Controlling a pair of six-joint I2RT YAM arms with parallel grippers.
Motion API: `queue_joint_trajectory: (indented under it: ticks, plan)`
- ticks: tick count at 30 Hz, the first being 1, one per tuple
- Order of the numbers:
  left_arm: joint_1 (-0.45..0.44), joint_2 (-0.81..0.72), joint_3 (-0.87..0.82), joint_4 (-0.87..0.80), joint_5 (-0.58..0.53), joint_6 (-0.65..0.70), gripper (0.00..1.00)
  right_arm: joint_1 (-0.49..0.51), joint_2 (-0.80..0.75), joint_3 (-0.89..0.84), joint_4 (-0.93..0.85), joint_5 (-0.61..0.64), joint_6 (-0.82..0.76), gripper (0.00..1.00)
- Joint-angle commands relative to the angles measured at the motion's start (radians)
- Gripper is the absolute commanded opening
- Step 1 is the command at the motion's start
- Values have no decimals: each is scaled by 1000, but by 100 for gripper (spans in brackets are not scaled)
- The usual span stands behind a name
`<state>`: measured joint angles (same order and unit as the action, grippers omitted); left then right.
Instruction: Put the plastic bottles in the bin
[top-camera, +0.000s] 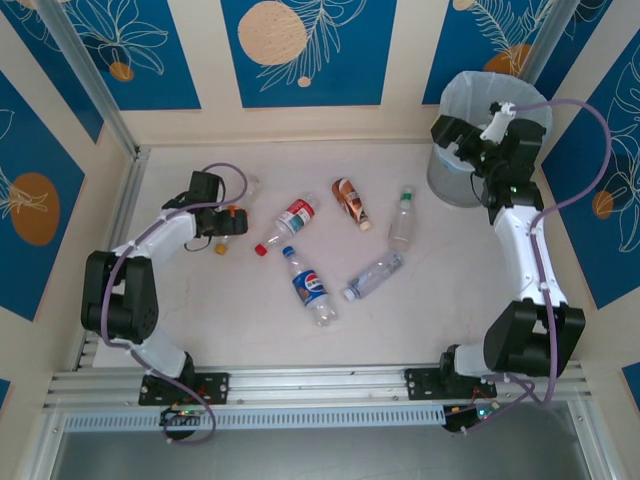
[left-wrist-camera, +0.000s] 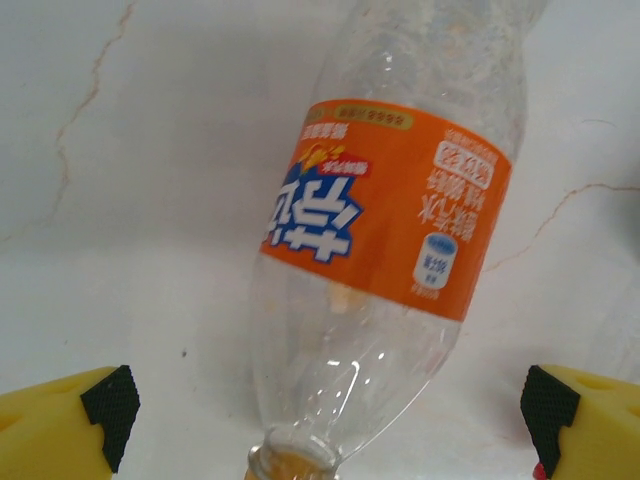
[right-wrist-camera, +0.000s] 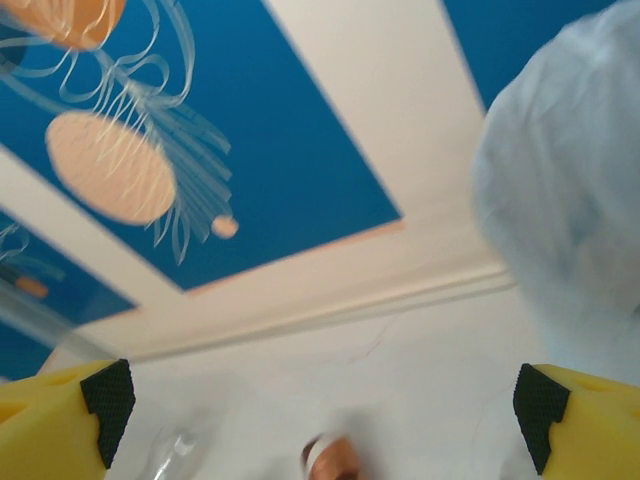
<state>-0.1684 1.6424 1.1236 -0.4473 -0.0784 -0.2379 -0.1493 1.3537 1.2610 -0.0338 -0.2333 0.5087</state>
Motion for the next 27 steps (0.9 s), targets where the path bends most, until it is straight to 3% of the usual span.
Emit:
queue_joint_trajectory:
  ticks: [1,6,11,20,27]
  plan:
    - [22,37,45,-17,80,69,99,19,-92,-93,-51,-149,11,100]
    - [33,100,101,-40,85,118,99,43,-228,-222,-151,-91,-12,99]
    - [36,160,144,-41,178,188,99,45,-342,-325,-177,-28,1,100]
    - [34,257,230,-74,179,258,99,44,-388,-325,-237,26,-6,100]
    - [28,254,150,3,135,246,99,44,-389,-290,-281,79,-10,99]
